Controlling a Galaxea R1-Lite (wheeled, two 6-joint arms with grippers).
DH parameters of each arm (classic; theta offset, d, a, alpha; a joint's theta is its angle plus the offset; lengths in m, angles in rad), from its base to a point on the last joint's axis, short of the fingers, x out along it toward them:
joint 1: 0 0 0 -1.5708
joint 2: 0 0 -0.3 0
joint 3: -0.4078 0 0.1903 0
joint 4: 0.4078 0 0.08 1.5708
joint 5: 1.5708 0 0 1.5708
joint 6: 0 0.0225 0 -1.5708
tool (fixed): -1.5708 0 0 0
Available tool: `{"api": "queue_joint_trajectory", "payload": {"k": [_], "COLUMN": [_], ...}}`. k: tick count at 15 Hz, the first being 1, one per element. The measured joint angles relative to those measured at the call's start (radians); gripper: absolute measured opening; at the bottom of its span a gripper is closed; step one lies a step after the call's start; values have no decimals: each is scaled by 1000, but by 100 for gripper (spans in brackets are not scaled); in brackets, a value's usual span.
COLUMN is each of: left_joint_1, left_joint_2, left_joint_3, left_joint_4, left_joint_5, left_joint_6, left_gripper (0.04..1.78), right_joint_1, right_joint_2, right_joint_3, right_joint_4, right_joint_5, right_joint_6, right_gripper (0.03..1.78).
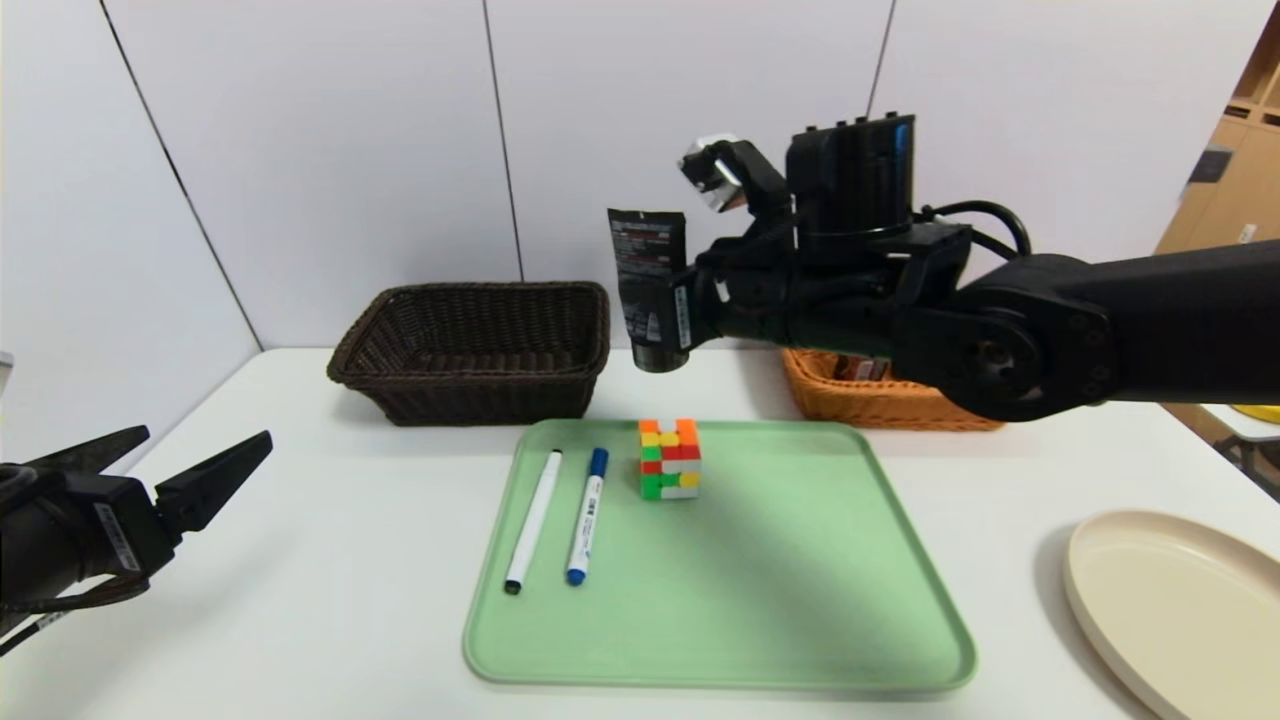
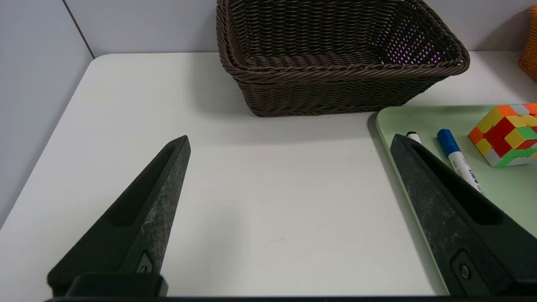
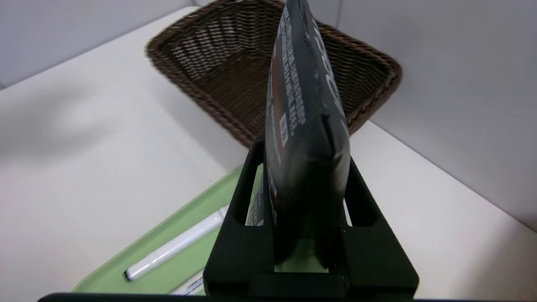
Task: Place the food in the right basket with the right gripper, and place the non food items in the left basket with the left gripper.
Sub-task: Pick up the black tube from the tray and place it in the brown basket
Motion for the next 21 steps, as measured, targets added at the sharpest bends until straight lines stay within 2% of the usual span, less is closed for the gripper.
{"api": "queue_joint_trajectory", "payload": {"k": [1, 2, 7, 10, 12, 16, 17, 21], "left_joint_1": [0, 0, 0, -1, -1, -19, -25, -33], "left_joint_2": [-1, -3, -3, 0, 3, 5, 5, 11], "left_joint_3": [2, 5, 6, 2, 6, 8, 8, 6], "left_joint_4": [0, 0, 0, 0, 0, -2, -2, -2], "left_joint_5": [-1, 0, -2, -4, -5, -4, -5, -5], "left_joint_6": [1, -1, 0, -2, -3, -3, -5, -5], "left_gripper": [169, 169, 169, 169, 169, 169, 169, 169], "right_joint_1": [15, 27, 51, 51, 45, 24, 18, 10], "right_joint_2": [31, 63, 221, 315, 380, 504, 521, 554], "right_joint_3": [-63, -120, -364, -445, -460, -473, -473, -474], "right_joint_4": [26, 36, 45, 24, -63, -342, -372, -380], "right_joint_5": [-45, -64, -77, -78, -74, -59, -48, -29], "right_joint_6": [0, 1, 2, 0, 0, -1, -1, 0], "right_gripper": [35, 35, 35, 35, 35, 35, 35, 35]}}
